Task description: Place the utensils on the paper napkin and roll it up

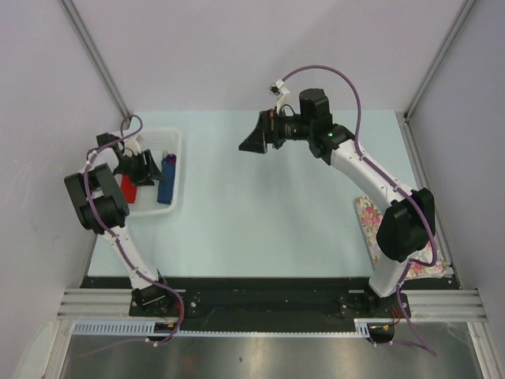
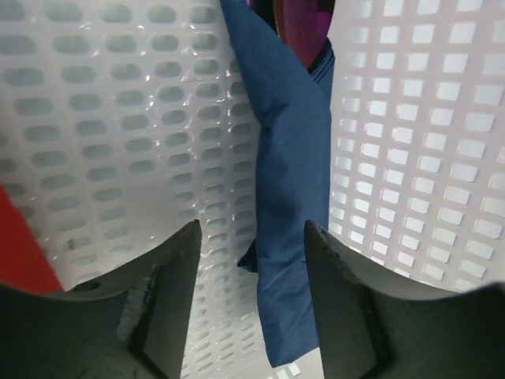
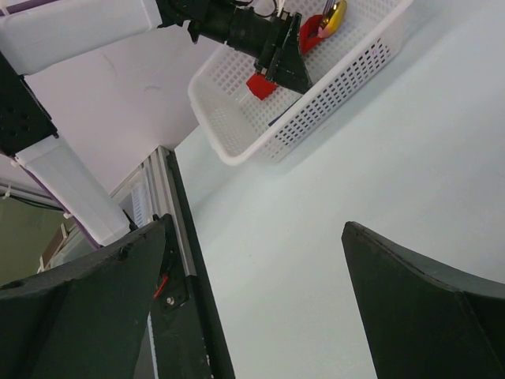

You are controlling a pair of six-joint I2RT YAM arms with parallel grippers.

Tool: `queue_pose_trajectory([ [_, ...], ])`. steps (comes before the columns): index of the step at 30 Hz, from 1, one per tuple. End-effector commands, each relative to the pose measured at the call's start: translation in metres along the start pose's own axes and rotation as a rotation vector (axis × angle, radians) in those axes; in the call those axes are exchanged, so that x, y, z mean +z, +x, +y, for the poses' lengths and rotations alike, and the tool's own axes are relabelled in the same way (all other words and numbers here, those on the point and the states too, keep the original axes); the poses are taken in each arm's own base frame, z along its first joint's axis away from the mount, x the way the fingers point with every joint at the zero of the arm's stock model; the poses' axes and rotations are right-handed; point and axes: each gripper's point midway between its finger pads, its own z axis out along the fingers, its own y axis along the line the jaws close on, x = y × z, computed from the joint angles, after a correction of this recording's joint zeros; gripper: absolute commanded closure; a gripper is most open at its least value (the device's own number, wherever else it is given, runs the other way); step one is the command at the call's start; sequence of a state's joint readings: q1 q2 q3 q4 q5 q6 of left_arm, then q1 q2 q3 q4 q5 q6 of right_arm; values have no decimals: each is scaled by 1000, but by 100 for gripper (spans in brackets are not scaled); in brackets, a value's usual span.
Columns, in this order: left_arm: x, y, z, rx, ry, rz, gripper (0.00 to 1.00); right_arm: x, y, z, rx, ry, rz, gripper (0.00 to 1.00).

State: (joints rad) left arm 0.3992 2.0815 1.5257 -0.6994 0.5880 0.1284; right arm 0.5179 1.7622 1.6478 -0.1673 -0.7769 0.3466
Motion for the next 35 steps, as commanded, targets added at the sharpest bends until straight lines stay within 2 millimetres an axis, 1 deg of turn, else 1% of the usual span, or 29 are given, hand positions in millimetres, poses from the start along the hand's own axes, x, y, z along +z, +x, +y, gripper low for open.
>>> queue_pose_trajectory([
  [1,-33,-28,-10,89,-80,-125,38,-2,-18,17,-47,-37,-26,0],
  [2,-37,-31,-13,95,-81,-137,36,-3,-18,16,-54,-32,-26,0],
  [4,-48,-40,-22,128,-92,-170,27,-4,-20,13,-57,-19,-26,0],
  [5,-62,-49,-30,160,-106,-206,21,-5,-20,9,-58,-8,-27,0],
  [7,-79,-64,-49,213,-113,-255,1,-7,-22,0,-66,21,-32,0],
  [8,-94,-72,-62,248,-111,-290,0,-12,-26,-7,-67,42,-42,0],
  [9,-99,-76,-78,289,-102,-303,0,-13,-28,-13,-69,60,-49,0],
  [11,-120,-90,-98,358,-168,-334,0,-20,-35,-22,-76,92,-66,0],
  [12,-127,-93,-120,406,-176,-348,0,-26,-39,-35,-72,138,-78,0],
  [14,-147,-103,-147,439,-186,-394,0,-37,-45,-48,-70,182,-97,0],
  [15,-156,-107,-172,474,-167,-425,0,-48,-49,-62,-58,225,-112,0],
  [16,-161,-109,-181,448,-185,-449,0,-54,-50,-71,-58,256,-117,0],
  [17,-159,-106,-202,467,-173,-457,0,-61,-50,-84,-47,307,-125,0],
  [18,-162,-106,-215,481,-175,-462,0,-77,-49,-104,-16,364,-126,0],
  [19,-163,-106,-218,474,-222,-466,0,-86,-51,-110,-12,393,-133,0],
  [20,-155,-97,-244,517,-199,-449,0,-95,-42,-122,21,423,-123,0],
  [21,-153,-92,-252,530,-200,-432,0,-110,-42,-133,29,458,-134,1],
  [22,-149,-88,-260,539,-196,-425,0,-122,-42,-136,20,484,-137,0],
  [23,-143,-80,-276,564,-185,-418,0,-129,-29,-143,39,513,-114,0],
  [24,-135,-74,-280,556,-175,-407,0,-138,-23,-147,40,532,-110,1],
  [26,-125,-62,-299,585,-141,-398,1,-153,-14,-145,-1,574,-88,0],
  [27,-117,-55,-301,582,-137,-382,0,-156,4,-148,18,586,-59,0],
  [28,-113,-47,-311,599,-117,-376,0,-163,9,-147,11,598,-52,0],
  [29,-106,-41,-315,611,-107,-368,0,-170,11,-139,-14,607,-53,0],
  [30,-104,-37,-318,621,-105,-366,0,-172,24,-138,-4,615,-35,0],
  [31,-103,-30,-327,640,-92,-368,0,-176,29,-136,-8,624,-34,0],
  [32,-100,-28,-329,642,-91,-374,0,-183,25,-124,-34,626,-53,0],
  [33,-99,-25,-333,627,-80,-376,0,-185,33,-123,-26,630,-45,0],
  [35,-101,-19,-336,622,-57,-380,0,-192,33,-115,-45,637,-61,0],
])
